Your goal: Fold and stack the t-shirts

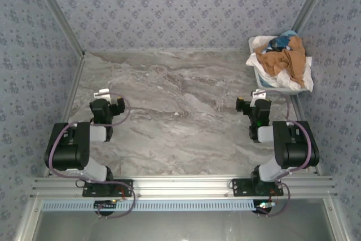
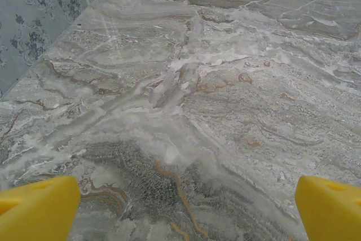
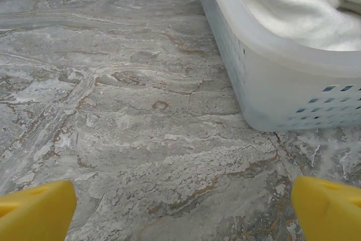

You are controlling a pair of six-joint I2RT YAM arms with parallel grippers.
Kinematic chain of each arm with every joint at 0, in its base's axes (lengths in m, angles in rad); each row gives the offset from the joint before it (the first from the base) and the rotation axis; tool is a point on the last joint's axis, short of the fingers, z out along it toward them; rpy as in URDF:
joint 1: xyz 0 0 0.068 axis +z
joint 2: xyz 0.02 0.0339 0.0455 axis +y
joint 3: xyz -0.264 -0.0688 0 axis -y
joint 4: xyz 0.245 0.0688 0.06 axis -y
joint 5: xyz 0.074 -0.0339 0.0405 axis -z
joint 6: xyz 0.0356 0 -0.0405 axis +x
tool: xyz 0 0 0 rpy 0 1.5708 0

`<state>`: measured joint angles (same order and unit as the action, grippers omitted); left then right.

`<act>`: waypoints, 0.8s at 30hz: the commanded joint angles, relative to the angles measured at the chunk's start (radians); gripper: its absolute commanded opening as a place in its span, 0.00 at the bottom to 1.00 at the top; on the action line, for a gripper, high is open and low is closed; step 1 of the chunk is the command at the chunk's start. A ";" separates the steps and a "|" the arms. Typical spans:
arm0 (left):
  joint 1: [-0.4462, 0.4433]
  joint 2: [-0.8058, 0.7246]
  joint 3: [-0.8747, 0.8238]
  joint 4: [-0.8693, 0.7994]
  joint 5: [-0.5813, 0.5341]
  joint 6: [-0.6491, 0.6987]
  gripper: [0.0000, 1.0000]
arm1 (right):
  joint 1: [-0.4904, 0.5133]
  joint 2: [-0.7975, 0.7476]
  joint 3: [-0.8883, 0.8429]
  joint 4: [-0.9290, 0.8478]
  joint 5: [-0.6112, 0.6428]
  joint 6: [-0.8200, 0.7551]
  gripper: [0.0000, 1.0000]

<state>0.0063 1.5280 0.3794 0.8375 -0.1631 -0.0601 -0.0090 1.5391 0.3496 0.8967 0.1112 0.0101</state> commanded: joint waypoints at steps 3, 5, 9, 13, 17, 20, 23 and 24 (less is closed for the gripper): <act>-0.003 0.006 0.021 0.005 0.021 0.013 0.98 | -0.006 0.003 0.012 -0.004 -0.005 0.006 1.00; -0.003 0.006 0.020 0.005 0.022 0.014 0.98 | -0.006 0.004 0.012 -0.004 -0.005 0.005 1.00; -0.003 0.007 0.019 0.006 0.021 0.013 0.98 | -0.006 0.002 0.013 -0.004 -0.005 0.005 1.00; -0.003 0.006 0.020 0.005 0.022 0.013 0.98 | -0.006 0.003 0.013 -0.004 -0.004 0.005 1.00; -0.003 0.006 0.020 0.005 0.022 0.013 0.98 | -0.006 0.003 0.013 -0.004 -0.009 0.006 1.00; -0.002 0.003 0.015 0.014 0.021 0.012 0.98 | -0.006 -0.004 0.000 0.017 0.009 0.004 1.00; -0.044 -0.137 0.017 -0.090 -0.137 0.010 0.98 | 0.075 -0.194 -0.005 -0.106 0.232 -0.047 1.00; -0.070 -0.204 0.035 -0.165 -0.187 0.024 0.98 | 0.110 -0.289 0.024 -0.194 0.304 -0.024 1.00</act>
<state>-0.0189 1.4738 0.3794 0.7757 -0.2249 -0.0597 0.0338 1.4414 0.3408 0.8177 0.2165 0.0010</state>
